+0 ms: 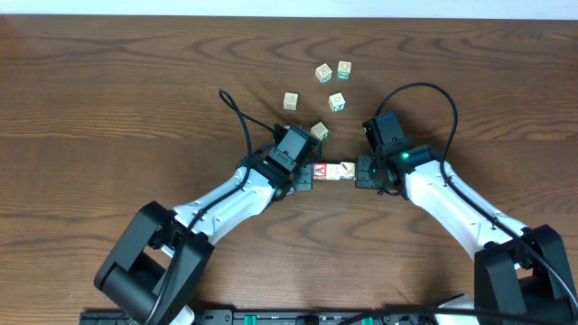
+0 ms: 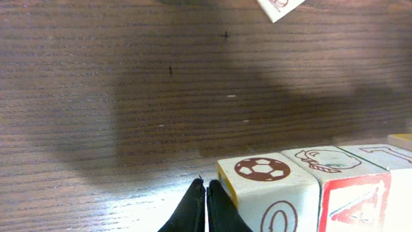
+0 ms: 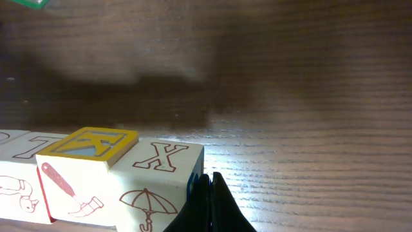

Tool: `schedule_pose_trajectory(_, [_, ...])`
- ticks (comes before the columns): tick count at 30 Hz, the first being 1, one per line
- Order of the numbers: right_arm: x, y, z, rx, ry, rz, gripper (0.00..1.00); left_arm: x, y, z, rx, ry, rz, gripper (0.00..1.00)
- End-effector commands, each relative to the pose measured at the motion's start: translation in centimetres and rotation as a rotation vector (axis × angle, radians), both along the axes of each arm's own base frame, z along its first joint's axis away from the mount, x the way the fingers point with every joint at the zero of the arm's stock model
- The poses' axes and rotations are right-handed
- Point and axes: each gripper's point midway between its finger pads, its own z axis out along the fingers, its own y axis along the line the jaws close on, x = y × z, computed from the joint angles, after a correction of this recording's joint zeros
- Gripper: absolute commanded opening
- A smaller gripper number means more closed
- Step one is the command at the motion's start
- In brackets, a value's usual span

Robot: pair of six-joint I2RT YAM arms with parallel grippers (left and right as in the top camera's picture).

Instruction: Lift 5 blocks

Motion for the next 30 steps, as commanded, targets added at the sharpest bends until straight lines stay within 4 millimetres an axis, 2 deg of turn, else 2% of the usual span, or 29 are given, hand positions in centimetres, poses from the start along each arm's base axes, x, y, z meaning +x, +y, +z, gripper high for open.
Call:
schedule_pose_trajectory(1, [-5.2, 12.0, 4.1, 0.56, 0.179, 0.297, 0.01, -5.6, -11.2, 4.4, -0.359, 0.093, -0.315, 0.07])
schedule_pose_trajectory(10, [-5.1, 11.9, 3.9, 0.552, 0.176, 0.295, 0.01, -6.2, -12.2, 3.5, -0.36, 0.102, -0.333, 0.07])
schedule_pose_trajectory(16, [-5.3, 12.0, 2.4, 0.535, 0.212, 0.296, 0.01, -6.2, -12.2, 3.3, -0.353, 0.101, -0.338, 0.07])
schedule_pose_trajectory(23, [-5.3, 11.7, 0.6, 0.499, 0.239, 0.288, 0.01, -6.6, -10.9, 1.6, -0.306, 0.111, -0.321, 0.07])
schedule_pose_trajectory(30, [-5.1, 11.2, 0.1, 0.462, 0.232, 0.28, 0.02, -7.3, -9.4, -0.2, -0.254, 0.13, -0.299, 0.07])
